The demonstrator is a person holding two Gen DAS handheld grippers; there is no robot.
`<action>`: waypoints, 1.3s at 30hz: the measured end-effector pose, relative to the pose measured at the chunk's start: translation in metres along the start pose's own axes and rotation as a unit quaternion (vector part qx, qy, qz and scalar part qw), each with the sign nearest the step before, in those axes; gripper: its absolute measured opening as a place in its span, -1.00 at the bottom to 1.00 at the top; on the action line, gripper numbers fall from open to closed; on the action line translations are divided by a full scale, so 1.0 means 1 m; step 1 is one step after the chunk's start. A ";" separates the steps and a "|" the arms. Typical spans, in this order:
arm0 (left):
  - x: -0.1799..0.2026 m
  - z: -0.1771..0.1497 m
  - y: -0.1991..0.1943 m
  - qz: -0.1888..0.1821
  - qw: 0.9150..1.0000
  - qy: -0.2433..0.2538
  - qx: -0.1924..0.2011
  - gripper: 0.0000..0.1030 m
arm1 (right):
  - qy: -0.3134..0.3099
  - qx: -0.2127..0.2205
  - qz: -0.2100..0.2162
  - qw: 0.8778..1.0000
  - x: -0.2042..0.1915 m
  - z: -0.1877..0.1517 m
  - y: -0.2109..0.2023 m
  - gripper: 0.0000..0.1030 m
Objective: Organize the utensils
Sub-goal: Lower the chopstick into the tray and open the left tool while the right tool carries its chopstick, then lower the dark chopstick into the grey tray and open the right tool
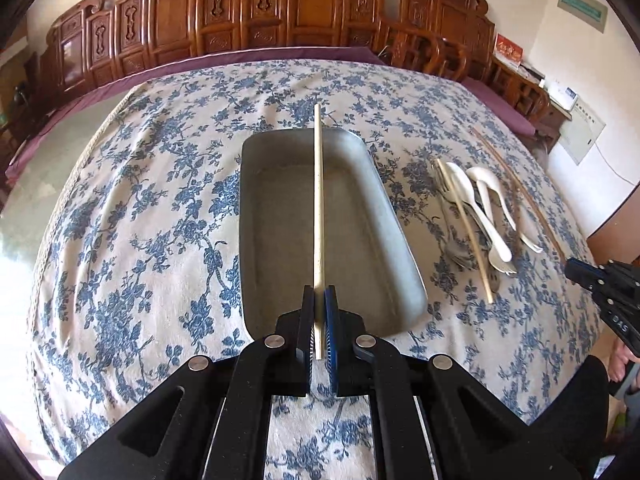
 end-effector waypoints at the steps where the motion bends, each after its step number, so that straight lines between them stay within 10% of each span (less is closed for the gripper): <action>1: 0.000 0.001 0.003 0.001 1.000 0.001 -0.001 -0.91 | 0.000 0.000 0.001 1.000 -0.001 0.001 0.000 -0.88; 22: -0.024 0.012 -0.032 0.007 0.999 -0.018 0.041 -0.86 | -0.028 0.020 0.060 0.998 -0.082 0.043 -0.003 -0.88; 39: -0.062 0.016 -0.074 0.020 0.996 -0.038 0.077 -0.83 | -0.060 0.095 0.006 0.994 -0.105 0.098 -0.021 -0.89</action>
Point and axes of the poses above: each gripper's, at about its wrist camera, not at the fingertips, and y roughly the way its jaws point, x to its right, z to its top, the point moved 6 cm from there along y, roughly the way its jaws point, and after that the axes turned 9 degrees about x, right-handed, at the moved point
